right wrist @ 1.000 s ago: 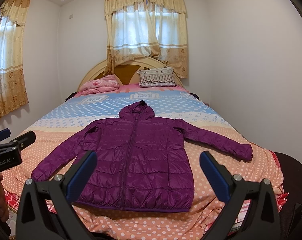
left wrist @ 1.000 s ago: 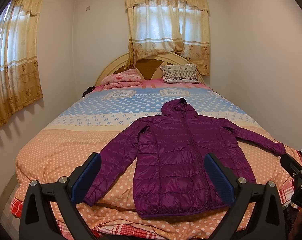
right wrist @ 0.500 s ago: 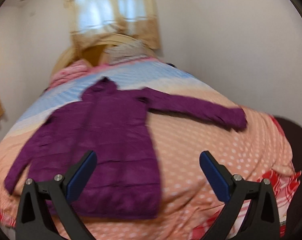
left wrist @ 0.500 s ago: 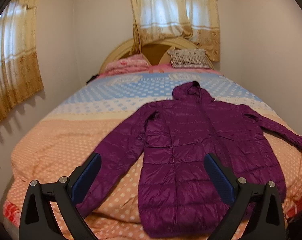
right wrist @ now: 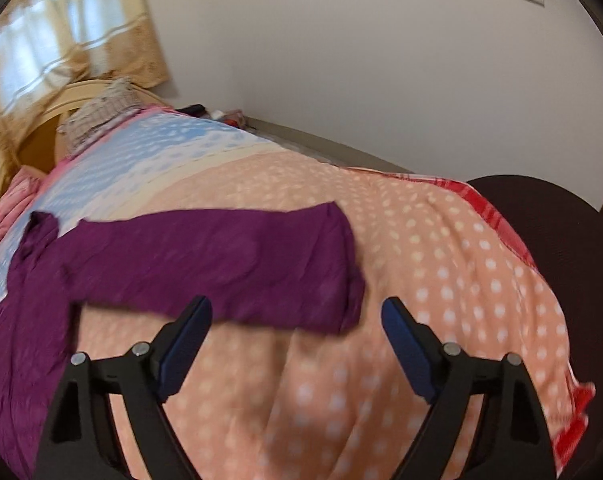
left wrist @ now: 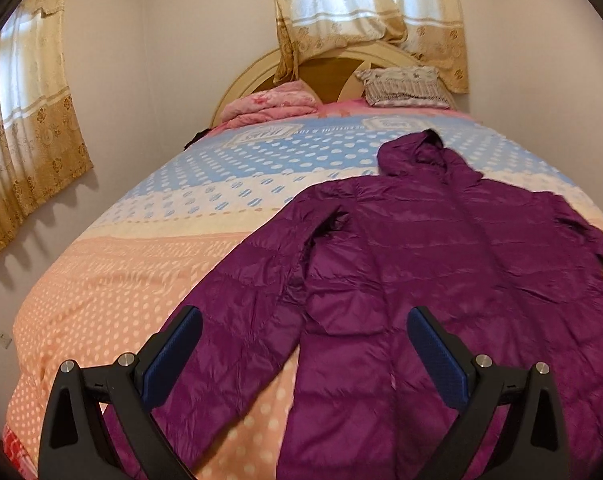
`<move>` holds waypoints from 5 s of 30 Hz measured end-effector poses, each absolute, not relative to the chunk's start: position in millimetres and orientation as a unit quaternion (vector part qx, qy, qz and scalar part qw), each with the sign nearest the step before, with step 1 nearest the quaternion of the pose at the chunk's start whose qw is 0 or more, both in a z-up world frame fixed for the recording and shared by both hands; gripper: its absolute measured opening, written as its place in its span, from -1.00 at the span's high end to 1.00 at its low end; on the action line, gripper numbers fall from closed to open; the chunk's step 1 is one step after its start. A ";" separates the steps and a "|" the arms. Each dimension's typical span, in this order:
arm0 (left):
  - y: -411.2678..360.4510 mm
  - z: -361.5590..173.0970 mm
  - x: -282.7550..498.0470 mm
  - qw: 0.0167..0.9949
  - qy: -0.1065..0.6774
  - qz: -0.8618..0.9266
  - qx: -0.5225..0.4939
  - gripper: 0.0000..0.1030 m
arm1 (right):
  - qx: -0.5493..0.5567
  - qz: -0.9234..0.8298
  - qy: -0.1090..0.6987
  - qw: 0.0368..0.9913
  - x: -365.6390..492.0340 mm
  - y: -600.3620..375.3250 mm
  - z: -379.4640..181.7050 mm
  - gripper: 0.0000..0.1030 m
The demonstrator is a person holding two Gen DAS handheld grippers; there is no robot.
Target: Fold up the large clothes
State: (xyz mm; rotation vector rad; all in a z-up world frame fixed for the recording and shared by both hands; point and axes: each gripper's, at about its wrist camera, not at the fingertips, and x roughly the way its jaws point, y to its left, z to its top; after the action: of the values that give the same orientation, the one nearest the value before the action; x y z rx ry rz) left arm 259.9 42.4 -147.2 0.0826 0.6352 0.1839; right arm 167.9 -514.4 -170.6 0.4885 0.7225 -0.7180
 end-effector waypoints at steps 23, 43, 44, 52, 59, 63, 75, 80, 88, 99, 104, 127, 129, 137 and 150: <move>108.8 -167.1 339.1 0.926 0.347 0.141 0.041 -0.98 | 0.124 -0.246 0.300 0.913 249.1 -446.1 -113.0 0.62; 146.5 -164.9 343.7 0.925 0.344 0.155 0.036 -0.98 | -0.006 -0.021 0.320 0.947 385.1 -199.0 -145.7 0.66; 147.0 -164.4 344.0 0.925 0.343 0.156 0.035 -0.98 | -0.007 -0.013 0.324 0.946 388.9 -189.9 -151.2 0.66; 138.0 -163.3 343.1 0.924 0.345 0.157 0.048 -0.98 | 0.009 0.066 0.364 0.929 390.7 -139.8 -187.2 0.18; 116.5 -145.5 343.4 0.931 0.326 0.153 0.059 -0.98 | 0.013 0.122 0.341 0.932 339.9 -155.1 -161.6 -0.54; 73.0 -134.1 352.1 0.940 0.311 0.122 0.070 -0.98 | 0.055 0.078 0.314 0.944 320.5 -210.7 -138.7 -0.22; -76.6 -159.7 396.2 0.933 0.265 0.106 0.218 -0.98 | 0.118 -0.106 0.361 0.919 371.0 -362.8 -170.0 0.21; -53.4 -206.8 416.6 0.904 0.314 0.144 0.251 -0.98 | 0.054 -0.056 0.391 0.917 388.7 -322.7 -194.0 0.21; -14.9 -211.4 415.6 0.903 0.342 0.156 0.207 -0.98 | 0.026 -0.041 0.418 0.907 397.7 -310.4 -213.4 0.21; -52.7 -188.6 407.6 0.932 0.300 0.113 0.171 -0.98 | 0.026 -0.018 0.374 0.927 383.6 -277.5 -168.6 0.21; -49.8 -219.8 421.3 0.913 0.344 0.126 0.177 -0.98 | 0.010 0.016 0.414 0.910 400.5 -258.2 -211.9 0.21; -44.2 -233.4 429.9 0.909 0.371 0.106 0.154 -0.98 | -0.034 -0.008 0.417 0.908 402.4 -245.1 -231.3 0.17; -44.6 -234.3 430.0 0.910 0.372 0.105 0.154 -0.98 | -0.036 -0.010 0.416 0.909 402.6 -244.2 -231.6 0.16; -43.5 -231.8 430.0 0.909 0.375 0.099 0.151 -0.98 | -0.045 -0.017 0.415 0.909 402.7 -242.1 -233.2 0.10; 72.8 -163.2 307.7 0.930 0.317 0.131 0.134 -0.98 | -0.022 0.005 0.388 0.921 353.0 -253.9 -186.6 -0.78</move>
State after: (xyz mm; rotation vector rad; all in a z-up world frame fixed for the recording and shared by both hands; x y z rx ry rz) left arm 307.7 72.8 -163.2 0.2739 0.6495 0.2686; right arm 353.0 -253.9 -186.6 -0.0442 0.7977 0.0105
